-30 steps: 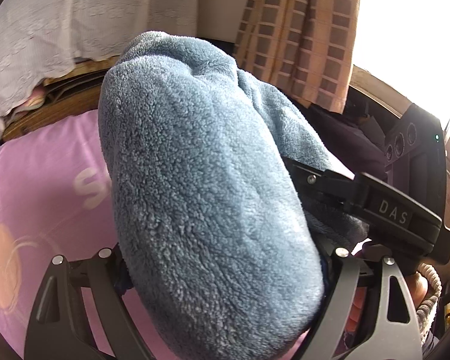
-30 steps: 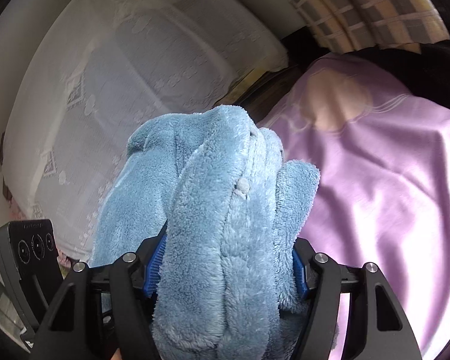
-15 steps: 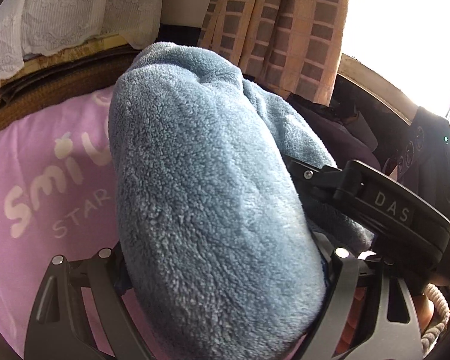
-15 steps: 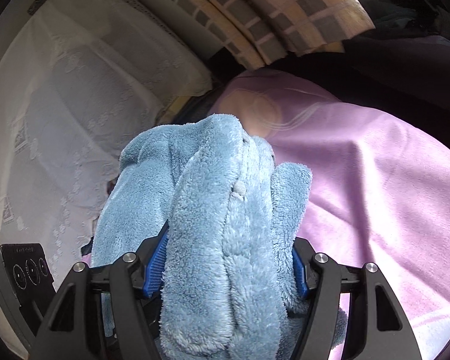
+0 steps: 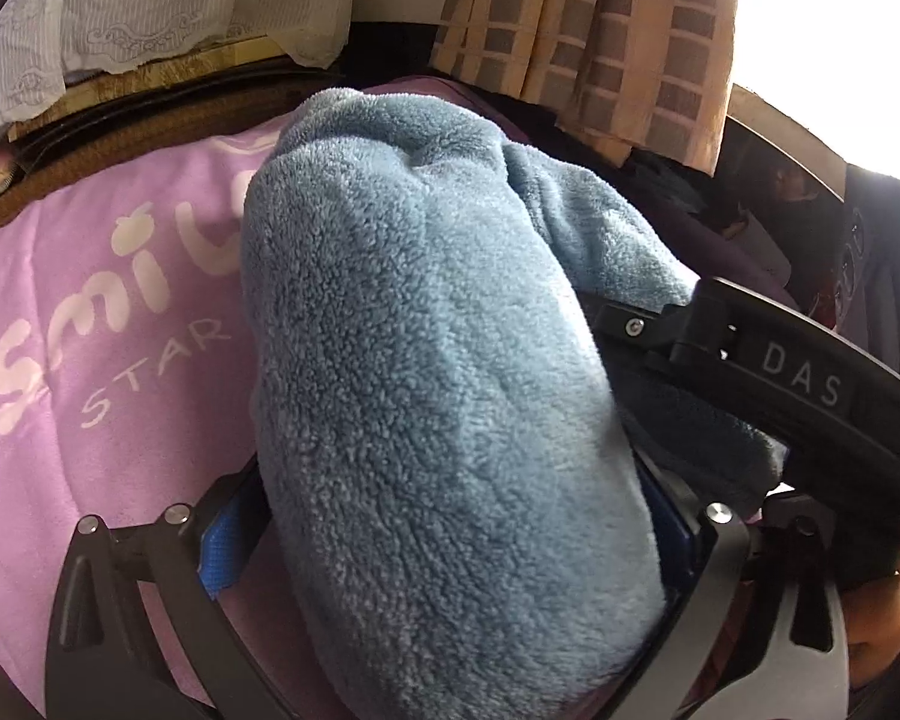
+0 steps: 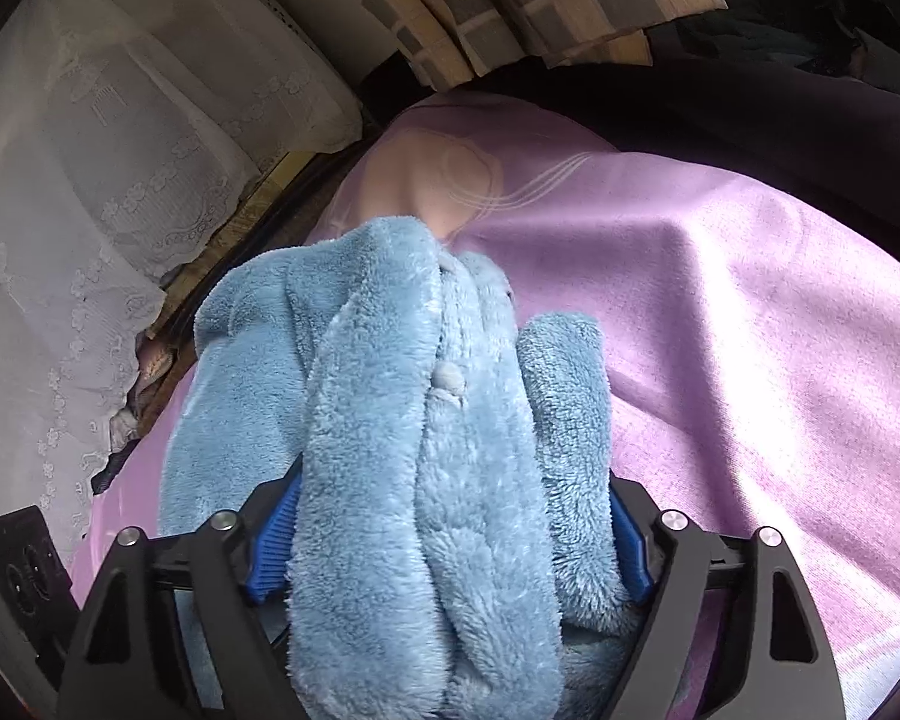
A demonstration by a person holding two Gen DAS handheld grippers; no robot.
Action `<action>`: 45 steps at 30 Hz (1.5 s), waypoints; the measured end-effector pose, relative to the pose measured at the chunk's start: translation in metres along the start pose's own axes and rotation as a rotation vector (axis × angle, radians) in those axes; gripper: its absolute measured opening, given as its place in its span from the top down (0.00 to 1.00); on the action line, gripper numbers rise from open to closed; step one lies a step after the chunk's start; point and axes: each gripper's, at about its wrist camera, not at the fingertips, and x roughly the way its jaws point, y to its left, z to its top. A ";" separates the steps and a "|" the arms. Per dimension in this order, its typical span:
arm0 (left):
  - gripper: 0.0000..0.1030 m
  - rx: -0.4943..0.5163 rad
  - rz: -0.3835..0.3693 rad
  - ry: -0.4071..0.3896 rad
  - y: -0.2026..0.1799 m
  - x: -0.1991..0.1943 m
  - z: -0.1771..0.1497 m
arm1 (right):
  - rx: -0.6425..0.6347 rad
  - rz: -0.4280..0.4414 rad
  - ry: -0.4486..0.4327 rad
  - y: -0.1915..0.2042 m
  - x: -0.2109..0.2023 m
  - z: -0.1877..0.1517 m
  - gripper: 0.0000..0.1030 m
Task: Fold small clothes
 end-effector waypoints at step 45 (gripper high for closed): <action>0.05 0.051 0.182 -0.275 0.017 -0.128 -0.045 | -0.239 -0.218 -0.369 0.068 -0.141 -0.097 0.04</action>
